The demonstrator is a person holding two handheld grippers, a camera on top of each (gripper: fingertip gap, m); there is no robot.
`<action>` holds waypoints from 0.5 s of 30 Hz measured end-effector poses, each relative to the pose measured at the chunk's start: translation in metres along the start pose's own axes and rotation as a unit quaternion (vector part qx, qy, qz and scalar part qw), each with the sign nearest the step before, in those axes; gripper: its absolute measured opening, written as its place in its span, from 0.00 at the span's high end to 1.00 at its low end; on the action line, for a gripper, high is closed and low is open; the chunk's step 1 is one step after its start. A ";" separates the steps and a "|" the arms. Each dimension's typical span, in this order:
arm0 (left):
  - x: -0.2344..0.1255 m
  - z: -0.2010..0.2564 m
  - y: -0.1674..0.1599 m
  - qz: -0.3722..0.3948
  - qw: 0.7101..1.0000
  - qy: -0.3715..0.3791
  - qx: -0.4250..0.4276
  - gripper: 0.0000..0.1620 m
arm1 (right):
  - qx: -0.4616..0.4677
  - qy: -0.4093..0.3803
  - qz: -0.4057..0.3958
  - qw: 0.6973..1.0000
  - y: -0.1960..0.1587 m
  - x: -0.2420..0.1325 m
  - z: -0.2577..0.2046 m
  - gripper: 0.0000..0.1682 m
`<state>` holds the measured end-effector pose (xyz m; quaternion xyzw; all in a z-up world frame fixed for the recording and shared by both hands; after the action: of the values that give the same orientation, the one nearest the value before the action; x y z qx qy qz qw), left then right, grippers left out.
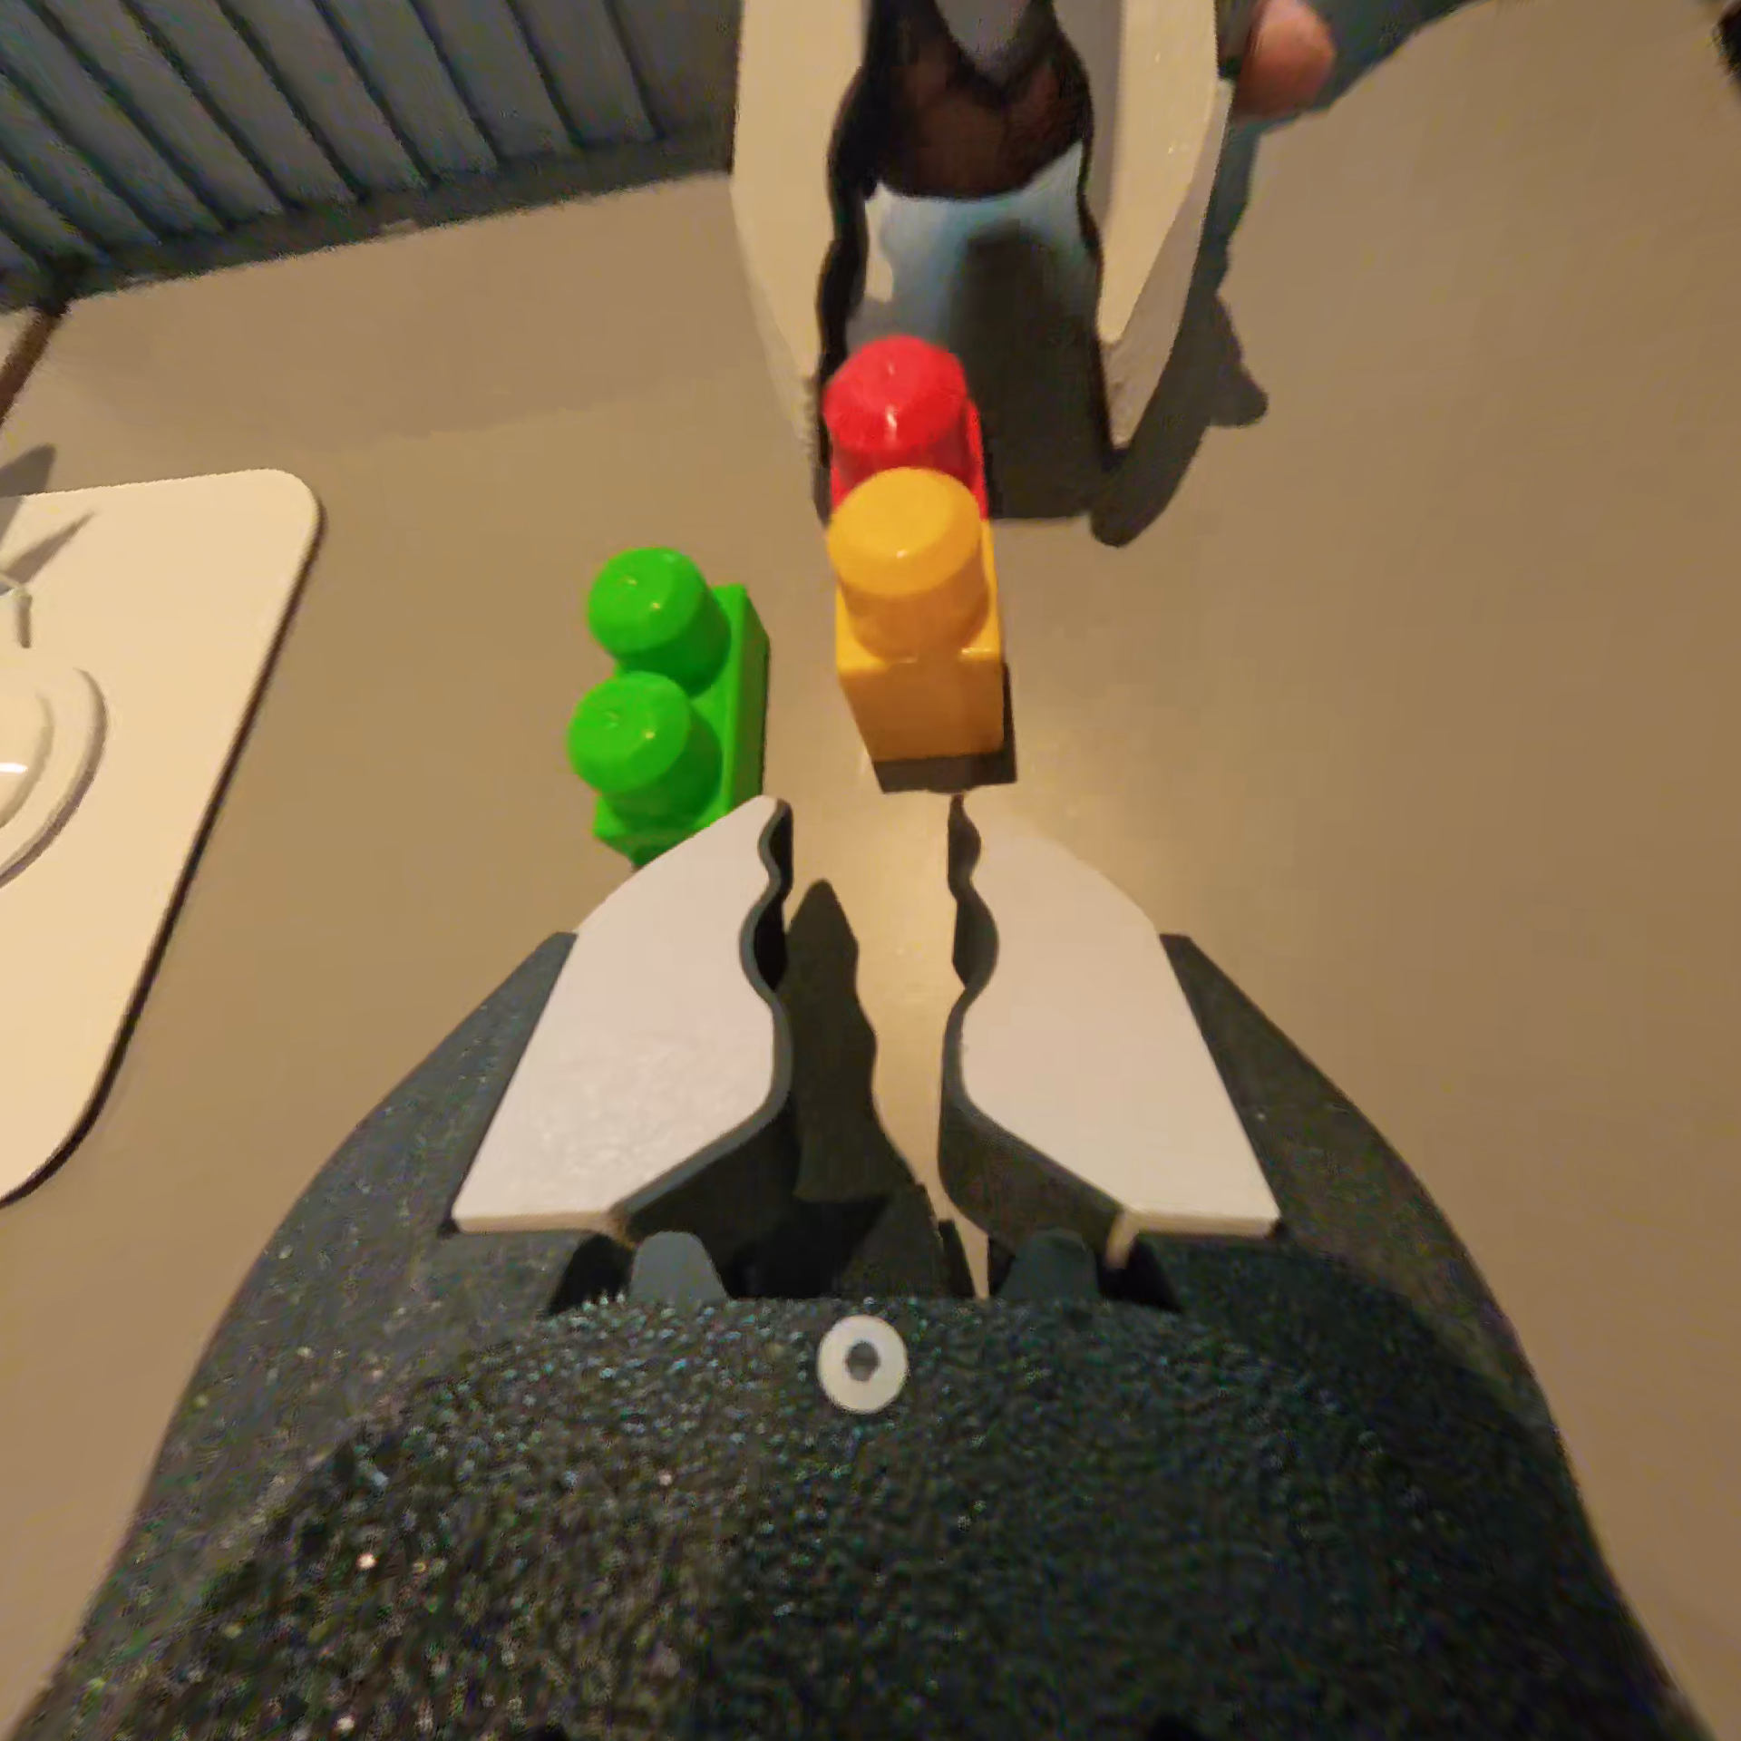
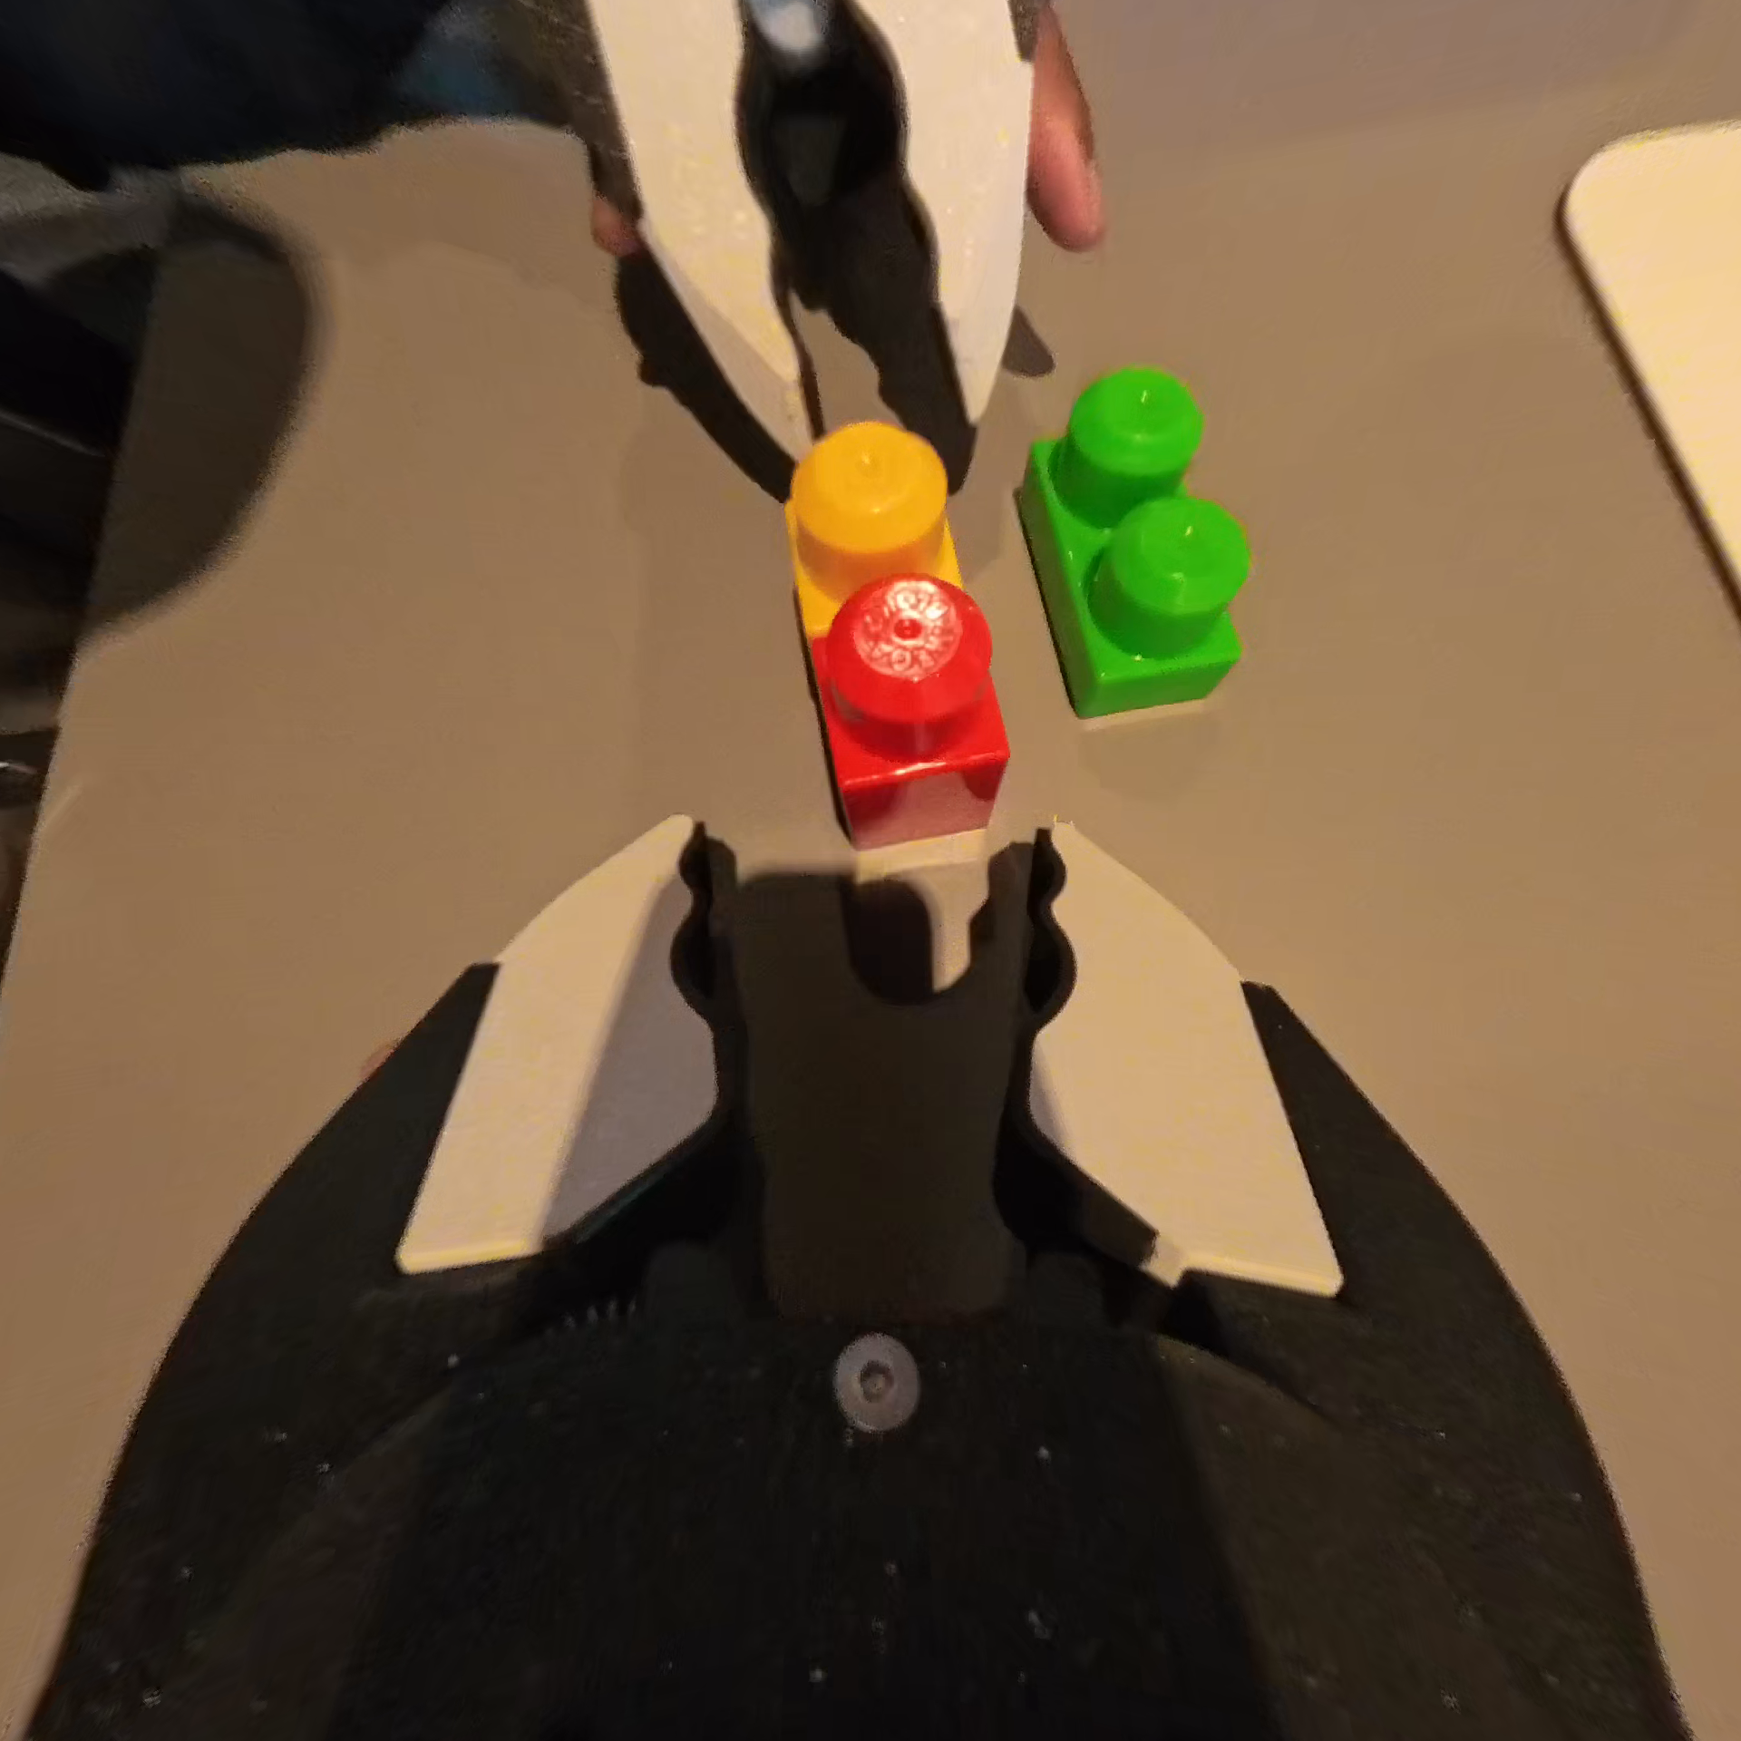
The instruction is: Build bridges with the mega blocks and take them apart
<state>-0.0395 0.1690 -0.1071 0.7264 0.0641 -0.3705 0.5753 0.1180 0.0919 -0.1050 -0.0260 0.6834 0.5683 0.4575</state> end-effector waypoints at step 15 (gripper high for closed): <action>0.010 -0.049 -0.009 -0.048 0.998 -0.009 -0.051 0.71 | 0.015 0.023 0.034 0.999 0.017 0.024 0.057 0.68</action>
<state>-0.0142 0.2115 -0.1175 0.6889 0.1124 -0.4002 0.5938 0.1284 0.1552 -0.1043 -0.0096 0.7025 0.5726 0.4226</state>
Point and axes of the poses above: each gripper's, where its closed fingertips meet, x out along the fingers, y out of its top, z = x × y across the jaws, the point moved 6 cm from there along -x, back along the fingers, and after that the axes turned 10 degrees about -y, right-handed, at the moved point
